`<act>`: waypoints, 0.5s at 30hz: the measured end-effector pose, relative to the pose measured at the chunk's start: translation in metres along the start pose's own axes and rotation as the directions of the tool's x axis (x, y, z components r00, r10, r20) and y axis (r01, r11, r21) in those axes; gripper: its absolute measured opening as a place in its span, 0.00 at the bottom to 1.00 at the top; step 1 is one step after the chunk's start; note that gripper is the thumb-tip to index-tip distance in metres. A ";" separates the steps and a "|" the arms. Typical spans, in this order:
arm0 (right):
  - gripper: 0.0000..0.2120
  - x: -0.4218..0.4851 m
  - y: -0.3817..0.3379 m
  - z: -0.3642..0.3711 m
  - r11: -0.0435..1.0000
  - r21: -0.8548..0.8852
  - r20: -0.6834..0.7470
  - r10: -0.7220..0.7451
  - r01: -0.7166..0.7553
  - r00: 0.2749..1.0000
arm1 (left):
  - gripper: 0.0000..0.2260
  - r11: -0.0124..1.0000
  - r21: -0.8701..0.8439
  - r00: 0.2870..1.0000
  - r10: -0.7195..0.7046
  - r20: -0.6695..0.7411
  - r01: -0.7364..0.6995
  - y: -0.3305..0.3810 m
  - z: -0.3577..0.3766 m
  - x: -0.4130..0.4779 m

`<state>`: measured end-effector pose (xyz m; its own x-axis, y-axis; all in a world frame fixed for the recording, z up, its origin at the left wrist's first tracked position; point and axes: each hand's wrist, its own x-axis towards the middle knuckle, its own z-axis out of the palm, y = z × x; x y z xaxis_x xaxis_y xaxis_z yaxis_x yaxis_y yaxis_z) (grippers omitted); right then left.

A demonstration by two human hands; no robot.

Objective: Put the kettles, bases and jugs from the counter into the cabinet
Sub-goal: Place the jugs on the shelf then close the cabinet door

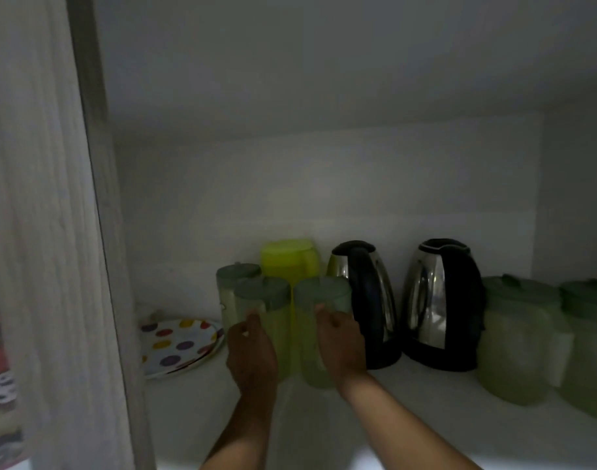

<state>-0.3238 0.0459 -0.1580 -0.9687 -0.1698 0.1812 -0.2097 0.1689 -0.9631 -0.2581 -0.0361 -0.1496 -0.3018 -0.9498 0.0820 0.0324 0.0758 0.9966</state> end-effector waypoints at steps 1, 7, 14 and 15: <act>0.24 -0.001 0.001 -0.003 0.999 0.041 0.008 -0.001 0.000 1.000 | 0.25 0.999 -0.006 0.999 -0.040 -0.026 0.039 -0.001 -0.004 -0.003; 0.47 -0.016 0.007 -0.045 0.990 0.041 -0.122 0.137 -0.133 0.983 | 0.24 0.964 -0.036 0.963 -0.265 -0.039 0.264 -0.007 -0.023 -0.025; 0.28 -0.125 0.011 -0.115 0.987 -0.061 -0.442 0.106 -0.148 0.891 | 0.17 0.995 0.049 0.888 0.057 0.457 -0.089 -0.015 -0.059 -0.091; 0.26 -0.151 0.013 -0.125 0.981 -0.104 -0.483 0.095 -0.165 0.871 | 0.17 0.991 0.051 0.858 0.084 0.507 -0.127 -0.016 -0.064 -0.106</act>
<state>-0.1972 0.1945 -0.1730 -0.9275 0.3368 0.1622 -0.0599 0.2943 -0.9538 -0.1656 0.0435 -0.1748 -0.7390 -0.6550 0.1577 0.0215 0.2111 0.9772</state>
